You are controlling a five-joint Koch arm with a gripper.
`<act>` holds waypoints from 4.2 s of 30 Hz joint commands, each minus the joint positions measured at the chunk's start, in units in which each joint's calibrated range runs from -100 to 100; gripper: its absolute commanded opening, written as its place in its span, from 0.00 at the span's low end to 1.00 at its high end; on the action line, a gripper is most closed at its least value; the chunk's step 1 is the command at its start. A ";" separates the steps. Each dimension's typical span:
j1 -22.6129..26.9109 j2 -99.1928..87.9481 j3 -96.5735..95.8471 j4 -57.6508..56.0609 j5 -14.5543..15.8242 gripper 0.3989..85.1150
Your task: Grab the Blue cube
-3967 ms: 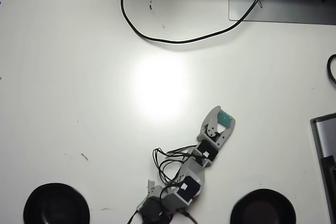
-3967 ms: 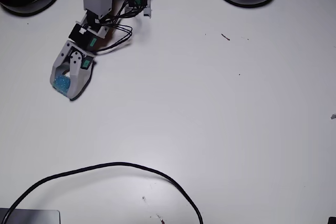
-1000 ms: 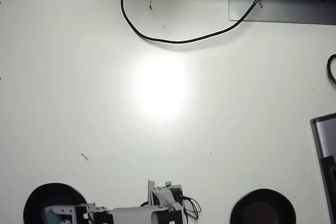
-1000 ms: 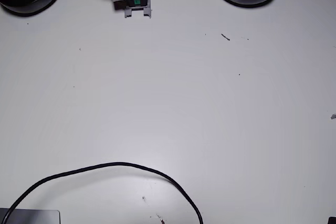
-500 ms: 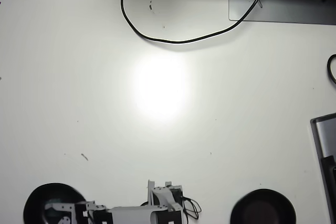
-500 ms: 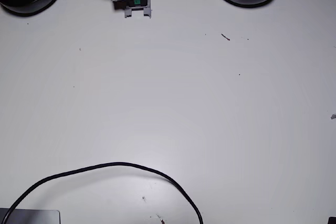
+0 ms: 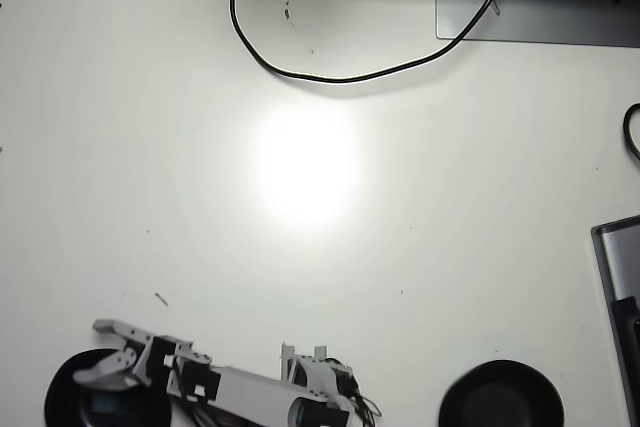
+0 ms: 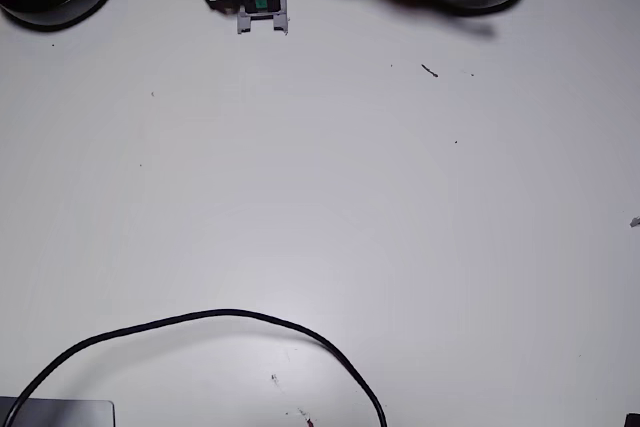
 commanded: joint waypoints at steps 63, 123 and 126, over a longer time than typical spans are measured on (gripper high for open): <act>-48.69 19.86 -26.72 23.46 26.96 0.57; -45.37 19.21 -26.17 20.49 31.55 0.56; -45.37 19.21 -26.17 20.41 31.55 0.56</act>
